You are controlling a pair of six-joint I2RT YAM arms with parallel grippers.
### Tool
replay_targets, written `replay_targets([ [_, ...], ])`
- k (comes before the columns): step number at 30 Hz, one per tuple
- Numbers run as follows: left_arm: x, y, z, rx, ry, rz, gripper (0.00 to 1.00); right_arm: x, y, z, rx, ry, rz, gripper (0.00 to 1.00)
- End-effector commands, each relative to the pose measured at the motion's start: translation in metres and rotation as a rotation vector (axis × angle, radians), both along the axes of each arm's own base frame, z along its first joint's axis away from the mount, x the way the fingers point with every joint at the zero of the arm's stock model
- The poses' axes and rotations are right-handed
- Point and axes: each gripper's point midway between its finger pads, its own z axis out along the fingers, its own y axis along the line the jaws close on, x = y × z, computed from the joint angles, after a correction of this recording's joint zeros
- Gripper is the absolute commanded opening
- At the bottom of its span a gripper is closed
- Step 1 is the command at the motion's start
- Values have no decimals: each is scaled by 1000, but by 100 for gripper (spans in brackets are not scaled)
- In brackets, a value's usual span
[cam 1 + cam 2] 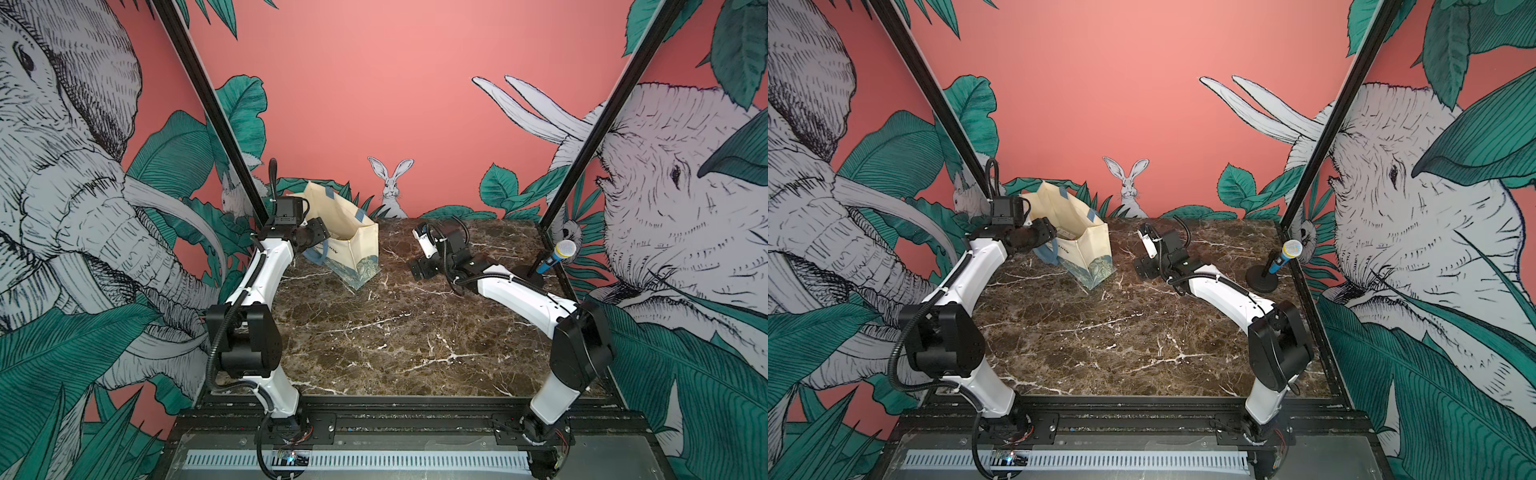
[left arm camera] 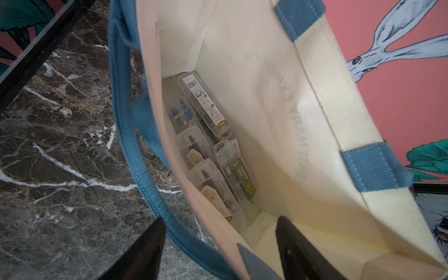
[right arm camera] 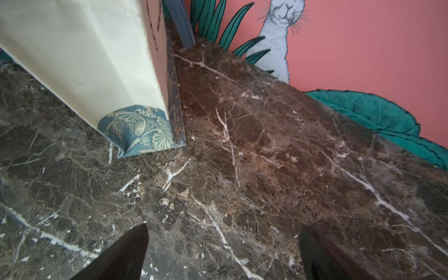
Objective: Take out the compass set from the canvas bag
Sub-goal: Pick up the canvas bag from the center of the board.
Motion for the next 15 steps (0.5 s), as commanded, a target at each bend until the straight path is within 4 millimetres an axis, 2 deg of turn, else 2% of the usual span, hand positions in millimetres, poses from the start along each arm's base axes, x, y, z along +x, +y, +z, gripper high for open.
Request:
replay_targets([
  [1,10,4,16,-8,-41,9,63,-3,14,10,34,9,48,99],
  [4,20,9,10,-5,-37,4,52,-4,12,9,24,20,43,99],
  [9,30,13,1,9,-24,-20,27,-6,0,10,-14,13,1,99],
  [12,32,8,2,-2,-31,-54,11,-8,-11,13,-45,0,-42,99],
  [15,31,0,10,-14,-54,-100,1,-8,-24,20,-77,-14,-91,99],
])
